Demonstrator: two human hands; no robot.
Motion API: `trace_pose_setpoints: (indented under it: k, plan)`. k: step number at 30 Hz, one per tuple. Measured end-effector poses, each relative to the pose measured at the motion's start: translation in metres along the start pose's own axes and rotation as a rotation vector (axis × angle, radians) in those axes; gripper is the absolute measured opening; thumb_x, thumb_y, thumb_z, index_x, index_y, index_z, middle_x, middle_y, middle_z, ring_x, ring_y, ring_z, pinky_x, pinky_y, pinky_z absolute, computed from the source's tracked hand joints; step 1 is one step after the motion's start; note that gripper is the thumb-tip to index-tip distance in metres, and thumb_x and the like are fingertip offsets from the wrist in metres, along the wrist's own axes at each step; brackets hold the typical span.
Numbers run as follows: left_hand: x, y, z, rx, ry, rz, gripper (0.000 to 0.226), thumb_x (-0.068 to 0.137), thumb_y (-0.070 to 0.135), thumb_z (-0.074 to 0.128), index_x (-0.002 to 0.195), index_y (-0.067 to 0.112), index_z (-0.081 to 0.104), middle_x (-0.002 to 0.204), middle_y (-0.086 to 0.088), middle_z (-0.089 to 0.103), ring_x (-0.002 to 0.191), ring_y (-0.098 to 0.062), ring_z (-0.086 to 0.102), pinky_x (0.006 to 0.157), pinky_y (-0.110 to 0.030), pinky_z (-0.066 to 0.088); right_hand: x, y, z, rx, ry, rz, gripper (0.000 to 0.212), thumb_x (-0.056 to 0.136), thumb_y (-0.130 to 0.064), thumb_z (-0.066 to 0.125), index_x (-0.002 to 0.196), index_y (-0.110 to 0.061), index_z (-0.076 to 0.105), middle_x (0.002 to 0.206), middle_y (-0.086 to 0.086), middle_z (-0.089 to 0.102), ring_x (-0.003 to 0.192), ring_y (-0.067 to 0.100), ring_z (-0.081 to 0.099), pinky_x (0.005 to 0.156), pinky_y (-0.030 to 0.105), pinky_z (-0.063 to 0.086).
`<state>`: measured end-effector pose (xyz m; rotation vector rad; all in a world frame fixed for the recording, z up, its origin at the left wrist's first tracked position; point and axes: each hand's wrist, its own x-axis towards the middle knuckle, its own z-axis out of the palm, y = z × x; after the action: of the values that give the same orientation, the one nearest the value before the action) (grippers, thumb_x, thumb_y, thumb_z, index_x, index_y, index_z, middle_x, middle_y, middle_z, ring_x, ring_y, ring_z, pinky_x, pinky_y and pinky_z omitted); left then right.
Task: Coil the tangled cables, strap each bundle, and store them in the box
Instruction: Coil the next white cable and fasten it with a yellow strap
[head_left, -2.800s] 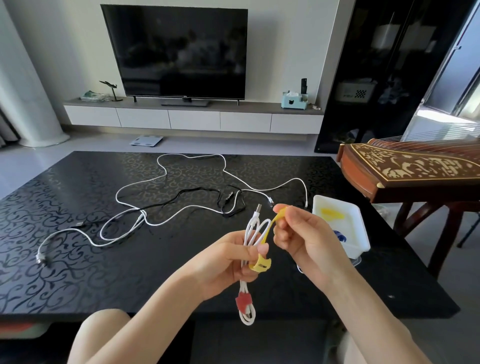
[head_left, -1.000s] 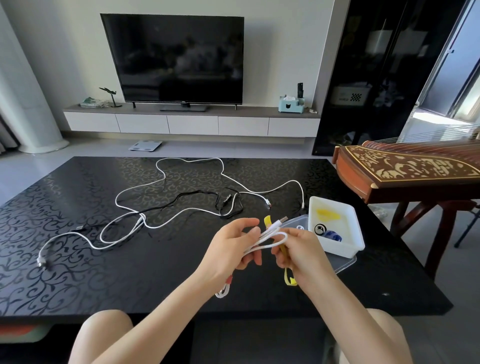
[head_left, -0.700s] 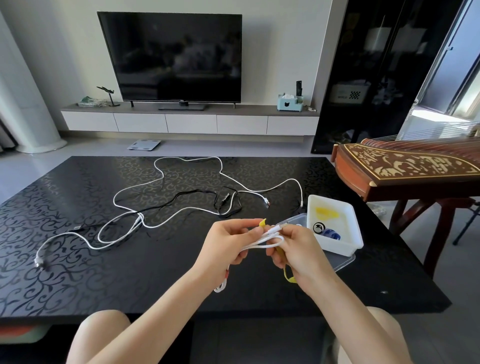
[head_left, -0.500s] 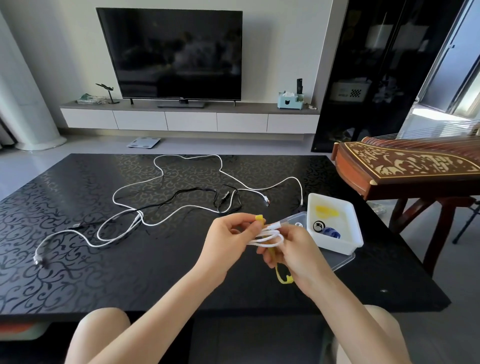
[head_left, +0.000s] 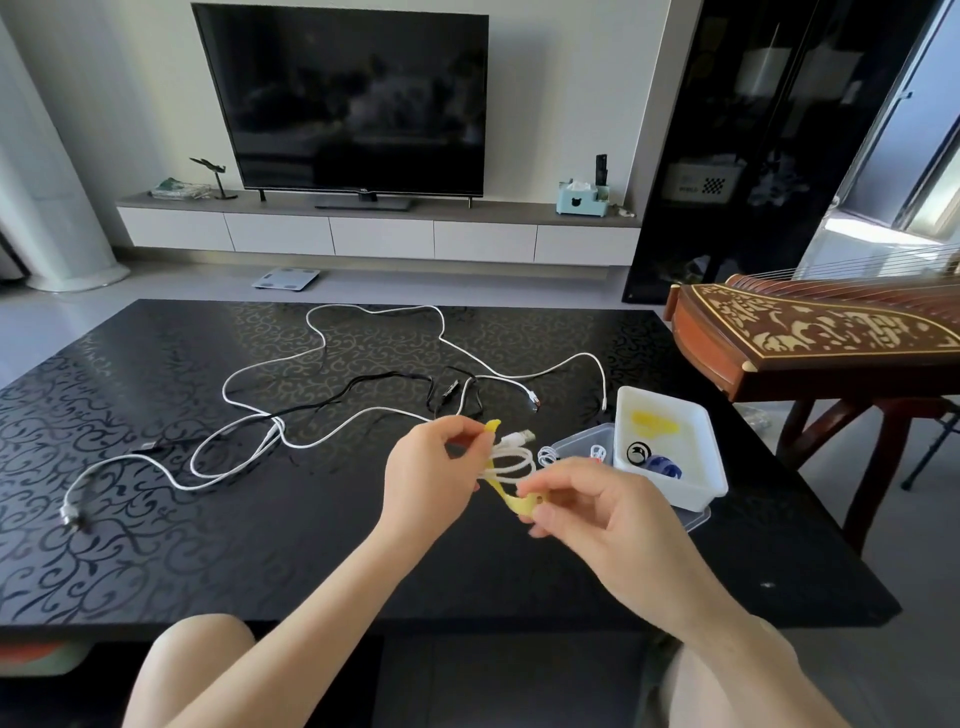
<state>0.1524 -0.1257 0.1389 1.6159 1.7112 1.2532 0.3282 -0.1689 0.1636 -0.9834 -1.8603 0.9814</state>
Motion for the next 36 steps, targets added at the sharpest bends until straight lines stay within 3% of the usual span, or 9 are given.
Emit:
trace_pose_setpoints:
  k: [3, 5, 10, 15, 22, 27, 31, 34, 36]
  plan:
    - [-0.003, 0.003, -0.001, 0.075, -0.058, 0.059, 0.01, 0.086, 0.026, 0.066, 0.083, 0.032, 0.074, 0.056, 0.028, 0.06, 0.053, 0.001, 0.056, 0.051, -0.011, 0.039, 0.013, -0.006, -0.009, -0.387, 0.194, -0.187, 0.023, 0.081, -0.001, 0.069, 0.092, -0.021, 0.069, 0.077, -0.017, 0.065, 0.073, 0.0, 0.063, 0.067, 0.011, 0.048]
    - [-0.005, 0.006, -0.001, 0.078, -0.086, 0.096, 0.011, 0.085, 0.023, 0.068, 0.086, 0.031, 0.075, 0.056, 0.028, 0.06, 0.053, 0.005, 0.052, 0.052, -0.009, 0.037, 0.021, -0.012, -0.016, -0.441, 0.208, -0.211, 0.027, 0.079, -0.004, 0.071, 0.092, -0.025, 0.061, 0.075, -0.018, 0.064, 0.076, 0.001, 0.062, 0.07, 0.012, 0.047]
    - [-0.01, 0.015, -0.004, 0.061, -0.137, 0.201, 0.01, 0.084, 0.02, 0.069, 0.086, 0.028, 0.075, 0.053, 0.027, 0.057, 0.049, 0.006, 0.048, 0.05, -0.006, 0.033, 0.04, -0.015, -0.026, -0.366, 0.042, -0.111, 0.039, 0.076, -0.007, 0.075, 0.082, -0.034, 0.048, 0.075, -0.01, 0.066, 0.067, 0.005, 0.061, 0.061, 0.011, 0.046]
    - [-0.013, 0.021, -0.006, 0.082, -0.182, 0.226, 0.012, 0.084, 0.02, 0.068, 0.086, 0.03, 0.074, 0.052, 0.036, 0.052, 0.047, 0.004, 0.046, 0.05, -0.007, 0.033, 0.046, -0.014, -0.031, -0.438, -0.029, -0.11, 0.028, 0.076, -0.009, 0.076, 0.081, -0.03, 0.057, 0.075, -0.009, 0.064, 0.067, 0.01, 0.059, 0.06, 0.017, 0.049]
    - [-0.013, 0.023, -0.005, 0.054, -0.233, 0.228, 0.012, 0.084, 0.024, 0.069, 0.082, 0.035, 0.073, 0.051, 0.032, 0.053, 0.045, 0.001, 0.044, 0.048, -0.01, 0.034, 0.041, -0.019, -0.032, -0.546, 0.0, -0.165, 0.016, 0.075, -0.013, 0.078, 0.075, -0.024, 0.066, 0.064, -0.015, 0.061, 0.069, -0.013, 0.055, 0.059, -0.002, 0.036]
    - [-0.013, 0.022, -0.006, 0.02, -0.286, 0.242, 0.019, 0.084, 0.028, 0.069, 0.077, 0.045, 0.068, 0.047, 0.023, 0.054, 0.044, -0.003, 0.041, 0.047, -0.016, 0.034, 0.045, -0.014, -0.038, -0.397, -0.103, -0.073, 0.014, 0.077, -0.015, 0.077, 0.079, -0.027, 0.07, 0.071, -0.01, 0.066, 0.058, -0.003, 0.06, 0.058, 0.011, 0.045]
    - [-0.012, 0.022, -0.006, -0.113, -0.315, 0.16, 0.019, 0.084, 0.023, 0.07, 0.079, 0.041, 0.072, 0.05, 0.009, 0.058, 0.05, -0.011, 0.048, 0.058, -0.039, 0.049, 0.045, -0.011, -0.041, -0.317, -0.144, -0.077, 0.017, 0.078, -0.018, 0.075, 0.082, -0.034, 0.072, 0.081, -0.015, 0.069, 0.071, 0.002, 0.065, 0.062, 0.013, 0.049]
    - [-0.012, 0.025, -0.006, -0.182, -0.347, 0.123, 0.012, 0.087, 0.02, 0.067, 0.085, 0.029, 0.075, 0.067, -0.003, 0.07, 0.056, -0.017, 0.058, 0.063, -0.039, 0.053, 0.043, -0.011, -0.04, -0.339, -0.095, -0.117, 0.022, 0.078, -0.017, 0.075, 0.079, -0.039, 0.071, 0.085, -0.016, 0.069, 0.076, 0.003, 0.065, 0.066, 0.015, 0.05]
    - [-0.014, 0.026, -0.007, -0.138, -0.39, 0.168, 0.013, 0.091, 0.023, 0.062, 0.088, 0.025, 0.074, 0.07, 0.002, 0.071, 0.06, -0.013, 0.062, 0.065, -0.033, 0.053, 0.041, -0.009, -0.04, -0.358, -0.06, -0.121, 0.02, 0.078, -0.013, 0.074, 0.077, -0.033, 0.074, 0.083, -0.015, 0.069, 0.076, 0.002, 0.064, 0.066, 0.014, 0.05]
